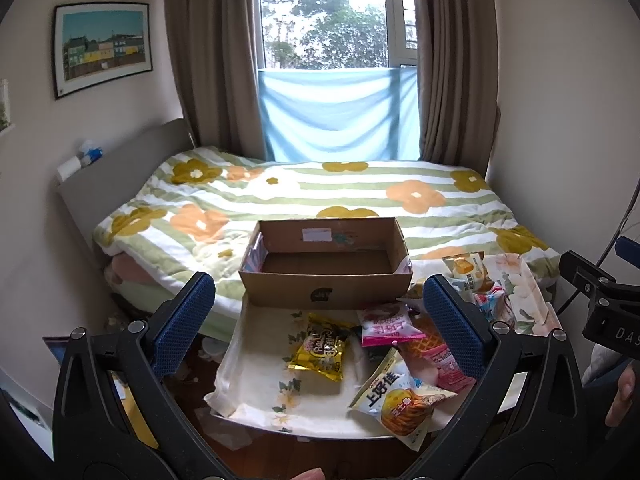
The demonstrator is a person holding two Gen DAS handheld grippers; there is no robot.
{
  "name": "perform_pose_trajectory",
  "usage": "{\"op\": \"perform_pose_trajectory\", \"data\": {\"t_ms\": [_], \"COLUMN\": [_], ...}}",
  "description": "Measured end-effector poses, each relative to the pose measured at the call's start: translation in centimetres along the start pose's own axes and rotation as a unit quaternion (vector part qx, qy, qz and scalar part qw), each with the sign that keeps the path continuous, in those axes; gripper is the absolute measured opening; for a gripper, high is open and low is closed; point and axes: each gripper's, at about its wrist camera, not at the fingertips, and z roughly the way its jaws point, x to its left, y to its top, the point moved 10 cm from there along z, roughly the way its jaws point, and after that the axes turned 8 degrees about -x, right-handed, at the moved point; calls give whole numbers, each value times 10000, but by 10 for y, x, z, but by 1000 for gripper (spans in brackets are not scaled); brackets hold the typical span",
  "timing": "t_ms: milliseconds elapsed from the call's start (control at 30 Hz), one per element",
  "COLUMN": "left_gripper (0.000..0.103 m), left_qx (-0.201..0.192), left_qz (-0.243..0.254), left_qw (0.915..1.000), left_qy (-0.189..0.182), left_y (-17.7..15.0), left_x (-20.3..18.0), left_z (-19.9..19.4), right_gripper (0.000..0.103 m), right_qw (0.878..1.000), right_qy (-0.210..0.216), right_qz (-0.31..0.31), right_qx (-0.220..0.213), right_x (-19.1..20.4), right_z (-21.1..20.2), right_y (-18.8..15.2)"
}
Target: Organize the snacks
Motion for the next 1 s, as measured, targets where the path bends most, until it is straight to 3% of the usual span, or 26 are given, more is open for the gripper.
{"op": "perform_pose_trajectory", "data": {"t_ms": [800, 1000], "left_gripper": [103, 103], "left_qx": [10, 10], "left_qz": [-15, -17], "left_qw": [10000, 10000], "left_qy": [97, 94], "left_y": [-6, -6], "left_x": [1, 1], "left_z": [0, -1], "right_gripper": [103, 103], "right_qw": [10000, 10000], "right_qy": [14, 57], "right_qz": [11, 3], "right_qx": [8, 15], "right_x": [10, 15], "right_z": [-1, -1], "right_y": [9, -11]}}
